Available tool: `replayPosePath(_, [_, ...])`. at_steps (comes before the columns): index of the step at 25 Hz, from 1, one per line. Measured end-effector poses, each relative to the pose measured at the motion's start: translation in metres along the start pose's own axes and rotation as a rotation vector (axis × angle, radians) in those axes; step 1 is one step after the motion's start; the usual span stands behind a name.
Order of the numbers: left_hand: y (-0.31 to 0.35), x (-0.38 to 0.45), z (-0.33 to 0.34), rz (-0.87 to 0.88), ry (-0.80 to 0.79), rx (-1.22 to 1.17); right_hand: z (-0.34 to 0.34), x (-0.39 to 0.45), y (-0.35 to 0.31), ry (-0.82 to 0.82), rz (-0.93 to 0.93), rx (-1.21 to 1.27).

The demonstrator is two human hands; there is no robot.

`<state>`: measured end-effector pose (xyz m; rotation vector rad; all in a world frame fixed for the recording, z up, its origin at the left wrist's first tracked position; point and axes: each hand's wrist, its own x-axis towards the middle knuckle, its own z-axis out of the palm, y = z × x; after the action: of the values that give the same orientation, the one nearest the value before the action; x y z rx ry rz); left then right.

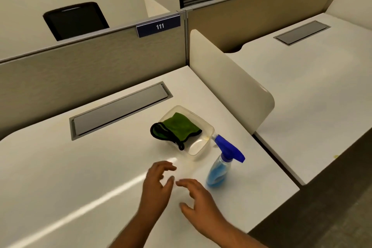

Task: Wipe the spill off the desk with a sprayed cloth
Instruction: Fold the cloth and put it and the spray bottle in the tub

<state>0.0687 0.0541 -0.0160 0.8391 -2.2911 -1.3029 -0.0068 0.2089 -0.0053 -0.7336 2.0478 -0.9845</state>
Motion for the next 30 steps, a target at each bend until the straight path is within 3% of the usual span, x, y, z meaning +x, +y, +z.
replayPosePath(5, [0.008,-0.027,0.036,-0.117,-0.31,0.011,-0.028,-0.033,0.056,0.177,0.201,0.103])
replayPosePath(9, [0.028,-0.019,0.064,-0.197,-0.421,0.018,-0.058,-0.029,0.076,0.46,0.314,0.152])
replayPosePath(11, [0.036,-0.014,0.076,-0.206,-0.43,0.043,-0.074,-0.017,0.079,0.478,0.267,0.16])
replayPosePath(15, [0.043,-0.01,0.089,-0.157,-0.388,0.057,-0.097,0.005,0.076,0.32,0.146,0.057])
replayPosePath(20, [0.059,-0.007,0.079,-0.131,-0.316,0.114,-0.126,0.002,0.065,0.242,0.005,0.023])
replayPosePath(27, [0.098,0.028,0.047,0.016,-0.003,0.111,-0.166,0.048,0.01,0.253,-0.277,-0.006])
replayPosePath(30, [0.095,0.055,0.046,-0.006,0.077,0.175,-0.17,0.087,-0.003,0.217,-0.343,-0.046])
